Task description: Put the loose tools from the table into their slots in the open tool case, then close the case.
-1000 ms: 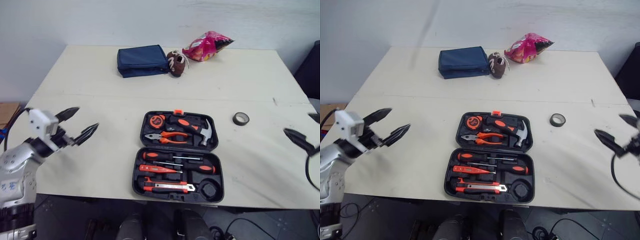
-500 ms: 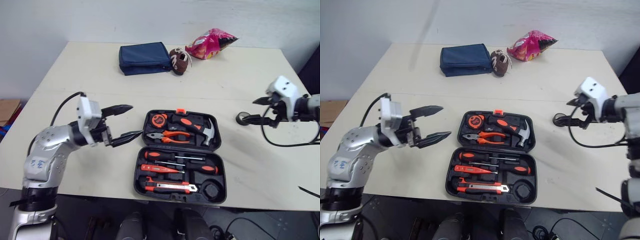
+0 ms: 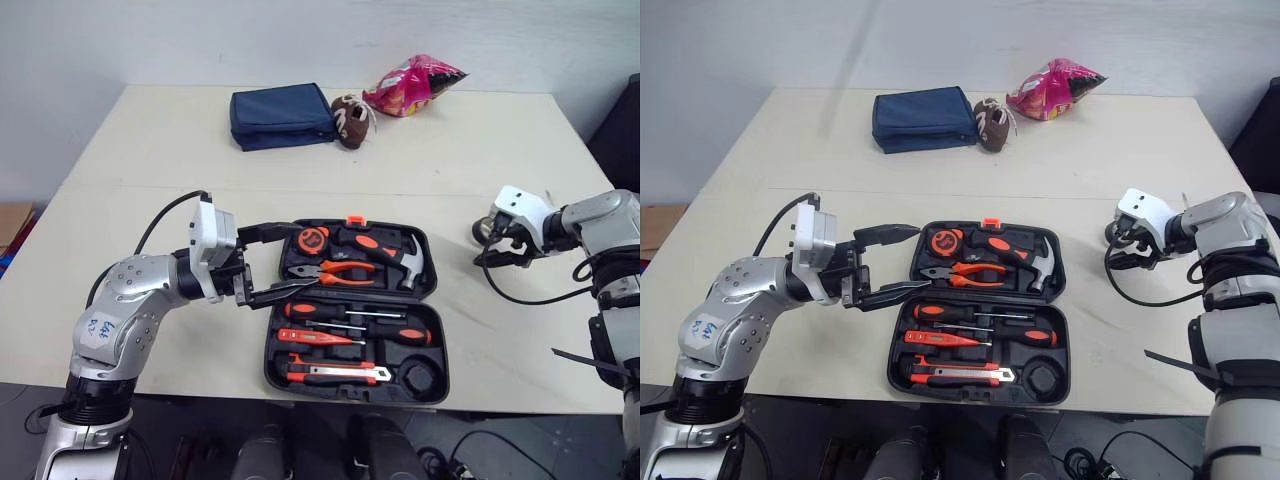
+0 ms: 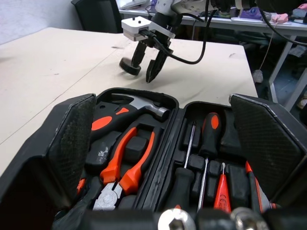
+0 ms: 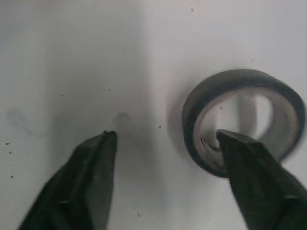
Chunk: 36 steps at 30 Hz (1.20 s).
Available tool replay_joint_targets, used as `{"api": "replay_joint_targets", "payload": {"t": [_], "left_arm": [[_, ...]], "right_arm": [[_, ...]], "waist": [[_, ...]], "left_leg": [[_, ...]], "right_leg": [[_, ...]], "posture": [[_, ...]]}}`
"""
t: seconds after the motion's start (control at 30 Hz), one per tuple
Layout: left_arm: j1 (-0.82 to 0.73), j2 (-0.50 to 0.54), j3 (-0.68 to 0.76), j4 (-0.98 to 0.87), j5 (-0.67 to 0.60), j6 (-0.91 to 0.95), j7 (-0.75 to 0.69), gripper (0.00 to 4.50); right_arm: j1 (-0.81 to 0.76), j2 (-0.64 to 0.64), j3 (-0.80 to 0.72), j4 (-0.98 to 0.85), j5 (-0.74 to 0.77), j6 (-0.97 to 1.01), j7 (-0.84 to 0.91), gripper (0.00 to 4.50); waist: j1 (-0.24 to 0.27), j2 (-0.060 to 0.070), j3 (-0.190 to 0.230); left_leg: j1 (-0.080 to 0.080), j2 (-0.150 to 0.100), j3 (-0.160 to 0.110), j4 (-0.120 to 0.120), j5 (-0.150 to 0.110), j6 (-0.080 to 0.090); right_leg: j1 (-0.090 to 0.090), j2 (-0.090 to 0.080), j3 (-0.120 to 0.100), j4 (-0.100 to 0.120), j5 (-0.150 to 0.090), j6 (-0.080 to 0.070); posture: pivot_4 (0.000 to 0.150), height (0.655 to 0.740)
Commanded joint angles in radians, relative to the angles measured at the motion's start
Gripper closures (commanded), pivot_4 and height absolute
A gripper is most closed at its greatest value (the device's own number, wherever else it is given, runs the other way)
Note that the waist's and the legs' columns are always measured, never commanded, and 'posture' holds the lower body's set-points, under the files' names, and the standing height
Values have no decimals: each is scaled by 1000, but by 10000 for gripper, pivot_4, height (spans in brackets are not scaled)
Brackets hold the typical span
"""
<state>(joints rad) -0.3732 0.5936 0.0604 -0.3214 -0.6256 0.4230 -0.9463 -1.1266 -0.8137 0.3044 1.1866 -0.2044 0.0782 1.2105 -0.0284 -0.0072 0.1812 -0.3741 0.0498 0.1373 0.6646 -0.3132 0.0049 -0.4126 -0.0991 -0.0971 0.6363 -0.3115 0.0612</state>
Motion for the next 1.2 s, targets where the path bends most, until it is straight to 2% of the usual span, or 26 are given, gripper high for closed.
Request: {"api": "replay_joint_targets", "payload": {"t": [0.03,0.13,0.3,0.43,0.53,0.6,0.7,0.83,0.97,1.03,1.2], "left_arm": [[0,3,15,-56,-31,5,1,0],[-2,4,13,-55,-29,5,-4,0],[-9,2,8,-58,-30,7,-11,0],[-15,14,-10,-64,-46,14,-63,0],[5,46,-27,-97,-65,23,-131,0],[16,58,-32,-107,-65,21,-149,0],[56,104,-60,-123,-32,1,-208,0],[70,98,-69,-110,-12,-33,-210,0],[73,92,-79,-108,-17,-28,-211,0],[76,90,-82,-110,-17,-32,-216,0],[85,94,-89,-115,-6,-38,-227,0]], "right_arm": [[-19,-13,-28,25,-14,-63,-22,29039],[-23,-18,-32,34,-20,-102,-26,44519],[-40,-36,-46,23,-10,-163,15,44519],[-76,-76,-89,-95,54,-174,217,44519],[47,-173,-32,-538,327,132,393,44519],[121,-237,-14,-736,426,243,404,44519],[302,-385,-36,-1184,665,444,404,44519],[517,-445,-129,-1548,850,613,361,44519],[663,-444,-168,-1695,893,696,252,44519],[751,-439,-141,-1718,810,631,221,44519],[855,-415,-104,-1745,742,597,178,44519]], "waist": [[-1,0,0],[-2,0,0],[-2,0,0],[-1,1,0],[1,1,0],[2,1,0],[4,1,0],[5,0,1],[5,-1,1],[7,-3,1],[6,-4,1]], "left_leg": [[0,0,0,0,0,0],[1,0,0,0,0,0],[2,0,2,0,0,0],[2,0,3,0,0,0],[2,1,3,-1,0,0],[2,2,2,-1,-1,-2],[2,2,1,0,-1,-2],[2,2,0,0,-2,-1],[3,1,-1,0,-5,0],[3,1,-1,0,-5,0],[2,1,-1,1,-5,1]], "right_leg": [[0,0,0,0,0,0],[0,0,1,0,0,0],[0,1,3,1,0,0],[-1,1,4,1,0,0],[-1,2,4,1,0,0],[-1,2,4,1,0,-1],[0,2,3,0,0,-1],[0,1,2,0,-1,-1],[2,0,1,-1,0,-1],[2,0,1,-1,0,-1],[2,0,1,-1,0,-1]], "posture": [[1500,7400],[1500,7400],[1500,7400],[1500,7400],[1500,7400],[1500,7400],[1500,7400],[1500,7400],[1500,7400],[1500,7400],[1500,7400]]}}
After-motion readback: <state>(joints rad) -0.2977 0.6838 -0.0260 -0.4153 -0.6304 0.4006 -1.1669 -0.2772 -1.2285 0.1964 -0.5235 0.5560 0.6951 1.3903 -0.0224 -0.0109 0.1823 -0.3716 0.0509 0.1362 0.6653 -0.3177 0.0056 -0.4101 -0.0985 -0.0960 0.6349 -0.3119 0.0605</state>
